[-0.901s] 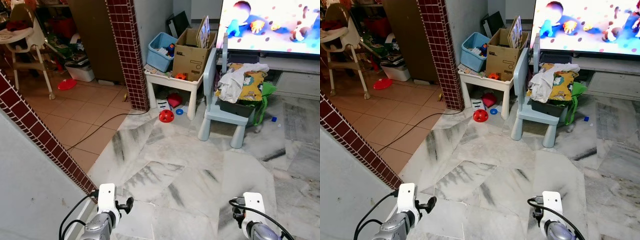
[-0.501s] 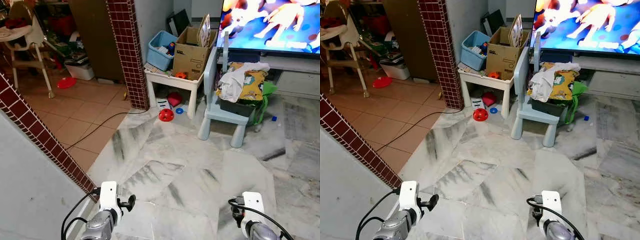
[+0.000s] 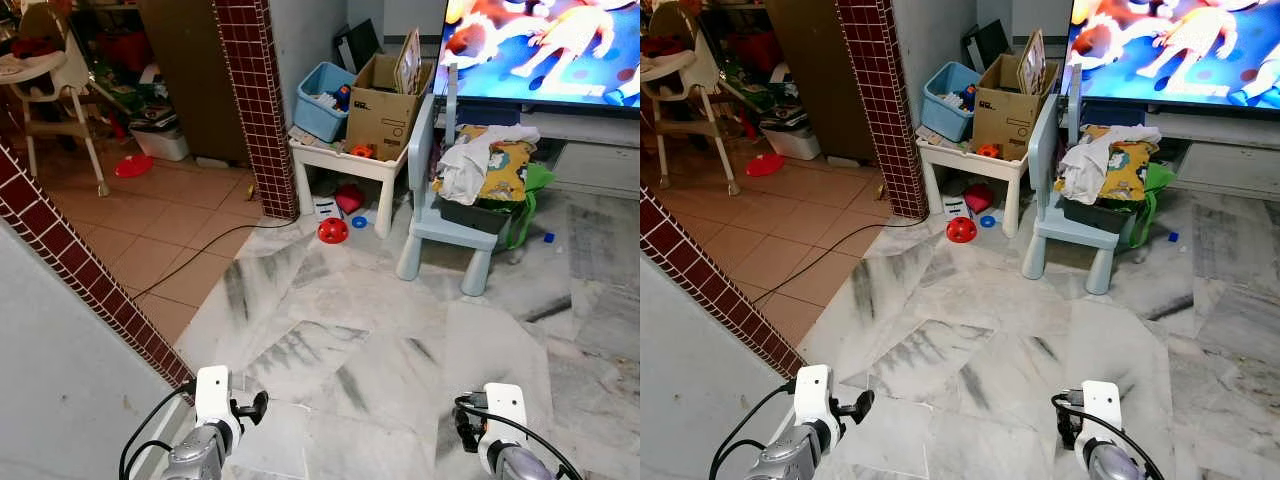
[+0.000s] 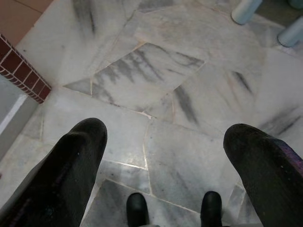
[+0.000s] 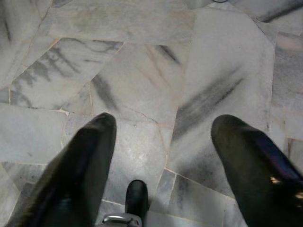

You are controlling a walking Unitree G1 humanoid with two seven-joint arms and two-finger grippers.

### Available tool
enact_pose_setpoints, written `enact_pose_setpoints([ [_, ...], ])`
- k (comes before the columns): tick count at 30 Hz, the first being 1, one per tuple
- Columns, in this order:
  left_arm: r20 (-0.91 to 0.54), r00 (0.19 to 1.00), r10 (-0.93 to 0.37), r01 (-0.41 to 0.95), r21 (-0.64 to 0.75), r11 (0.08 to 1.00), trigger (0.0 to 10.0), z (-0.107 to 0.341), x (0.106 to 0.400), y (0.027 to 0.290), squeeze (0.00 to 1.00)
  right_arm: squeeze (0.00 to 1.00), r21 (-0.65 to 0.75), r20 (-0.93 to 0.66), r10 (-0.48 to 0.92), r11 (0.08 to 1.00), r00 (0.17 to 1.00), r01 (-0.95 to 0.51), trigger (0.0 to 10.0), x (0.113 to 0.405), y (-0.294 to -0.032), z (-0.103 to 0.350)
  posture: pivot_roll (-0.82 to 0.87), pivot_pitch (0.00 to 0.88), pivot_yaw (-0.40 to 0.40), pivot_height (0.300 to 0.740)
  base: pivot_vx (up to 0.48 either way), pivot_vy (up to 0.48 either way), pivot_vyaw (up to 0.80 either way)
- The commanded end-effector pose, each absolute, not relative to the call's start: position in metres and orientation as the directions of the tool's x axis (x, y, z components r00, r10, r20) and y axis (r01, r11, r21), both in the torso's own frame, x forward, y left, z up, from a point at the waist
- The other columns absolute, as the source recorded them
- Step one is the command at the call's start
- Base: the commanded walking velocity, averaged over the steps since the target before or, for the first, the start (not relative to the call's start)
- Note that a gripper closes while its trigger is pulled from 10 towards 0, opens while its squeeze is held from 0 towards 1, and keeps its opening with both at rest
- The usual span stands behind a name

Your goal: Hang keys on a hook

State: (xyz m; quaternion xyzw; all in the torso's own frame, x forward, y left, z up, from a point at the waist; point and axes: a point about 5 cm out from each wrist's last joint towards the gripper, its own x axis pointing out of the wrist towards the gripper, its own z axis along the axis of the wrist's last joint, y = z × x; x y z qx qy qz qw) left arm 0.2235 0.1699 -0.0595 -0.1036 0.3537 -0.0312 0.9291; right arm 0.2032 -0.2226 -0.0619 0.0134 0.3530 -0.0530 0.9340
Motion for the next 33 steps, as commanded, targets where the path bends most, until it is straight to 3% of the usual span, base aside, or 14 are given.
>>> enact_pose_setpoints([
  [1, -0.645, 0.754, -0.125, -0.017, -0.209, 0.978, 10.0, -0.058, 0.226, 0.173, 1.00, 1.00, 0.005, -0.659, -0.086, 0.993, 0.748, 0.118, 10.0, 0.202, -0.222, -0.063, -0.08, 0.000, 0.080, 0.740, 0.000, 0.000, 0.00],
  [27, -0.604, 0.788, -0.121, -0.017, -0.218, 0.976, 10.0, -0.051, 0.234, 0.172, 1.00, 1.00, 0.028, -0.594, -0.082, 0.992, 0.801, 0.122, 10.0, 0.209, -0.225, -0.054, -0.08, 0.000, 0.071, 0.740, 0.000, 0.000, 0.00],
  [28, -0.579, 0.806, -0.127, -0.004, -0.220, 0.975, 10.0, -0.048, 0.238, 0.171, 0.00, 1.00, 0.048, -0.573, -0.077, 0.991, 0.816, 0.127, 10.0, 0.213, -0.226, -0.051, -0.08, 0.000, 0.071, 0.740, 0.000, 0.000, 0.00],
  [29, -0.564, 0.815, -0.133, 0.005, -0.222, 0.975, 10.0, -0.045, 0.241, 0.171, 0.00, 1.00, 0.078, -0.553, -0.062, 0.989, 0.831, 0.126, 10.0, 0.216, -0.226, -0.049, -0.08, 0.000, 0.070, 0.740, 0.000, 0.000, 0.00],
  [30, -0.547, 0.826, -0.135, 0.007, -0.230, 0.973, 10.0, -0.042, 0.245, 0.170, 0.00, 0.21, 0.065, -0.539, -0.062, 0.991, 0.840, 0.115, 10.0, 0.219, -0.225, -0.046, -0.08, 0.000, 0.071, 0.740, 0.000, 0.000, 0.00],
  [31, -0.547, 0.826, -0.135, 0.007, -0.230, 0.973, 10.0, -0.042, 0.245, 0.170, 0.00, 0.21, 0.065, -0.539, -0.062, 0.991, 0.840, 0.115, 10.0, 0.219, -0.225, -0.046, -0.08, 0.000, 0.071, 0.740, 0.000, 0.000, 0.00],
  [32, -0.522, 0.843, -0.133, 0.018, -0.219, 0.976, 10.0, -0.038, 0.250, 0.170, 0.00, 0.00, 0.077, -0.522, -0.056, 0.991, 0.851, 0.112, 10.0, 0.225, -0.223, -0.043, -0.08, 0.000, 0.072, 0.740, 0.000, 0.000, 0.00],
  [33, -0.511, 0.849, -0.134, 0.022, -0.219, 0.976, 10.0, -0.036, 0.252, 0.170, 0.00, 0.00, 0.081, -0.518, -0.055, 0.990, 0.854, 0.112, 10.0, 0.227, -0.223, -0.042, -0.08, 0.000, 0.069, 0.740, 0.000, 0.000, 0.00],
])
